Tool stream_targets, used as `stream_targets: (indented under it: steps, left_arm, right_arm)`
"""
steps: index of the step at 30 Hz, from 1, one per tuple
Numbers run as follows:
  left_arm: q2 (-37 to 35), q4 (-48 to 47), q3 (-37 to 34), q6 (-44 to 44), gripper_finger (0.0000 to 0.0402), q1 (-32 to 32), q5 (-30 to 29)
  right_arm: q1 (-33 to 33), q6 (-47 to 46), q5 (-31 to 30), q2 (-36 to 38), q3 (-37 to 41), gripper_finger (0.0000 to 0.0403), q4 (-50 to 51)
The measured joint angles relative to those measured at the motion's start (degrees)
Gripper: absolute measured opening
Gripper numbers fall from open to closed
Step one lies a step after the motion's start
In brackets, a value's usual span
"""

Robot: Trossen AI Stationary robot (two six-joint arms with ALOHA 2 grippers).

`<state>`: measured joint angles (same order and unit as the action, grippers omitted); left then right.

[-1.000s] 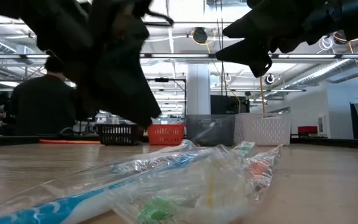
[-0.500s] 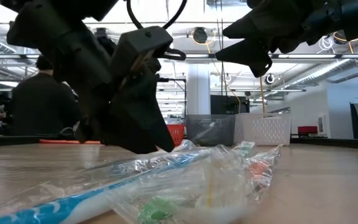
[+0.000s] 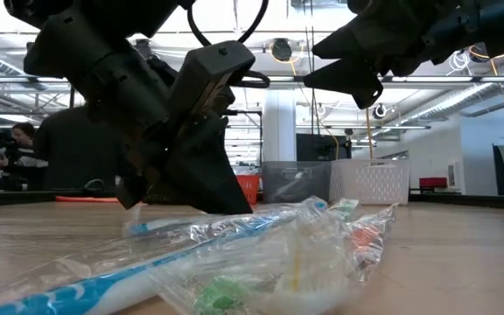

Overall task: Pick & Place Toothbrushes
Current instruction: Put the blue toothbrush into the orange basket

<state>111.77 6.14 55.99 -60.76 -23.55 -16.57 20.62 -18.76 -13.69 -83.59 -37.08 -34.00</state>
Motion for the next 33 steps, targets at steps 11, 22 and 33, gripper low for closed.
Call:
stream_targets:
  steps: [11,22,33]
  left_arm:
    - [-5.49,-7.75,-0.26,2.04,0.0001,-0.53,-5.84]
    - [-16.94,-10.23,-0.15,8.02,0.0,-8.28,-30.34]
    - [-15.07,10.51,-0.11,24.74,0.0,-8.24,-31.97]
  right_arm:
    - [0.0,0.0,0.17,0.0,0.0,0.0212,0.83]
    - [0.0,-1.4,0.22,0.0,0.0,0.0212,0.62]
    - [0.0,0.39,0.17,0.04,0.0,0.0212,-5.12]
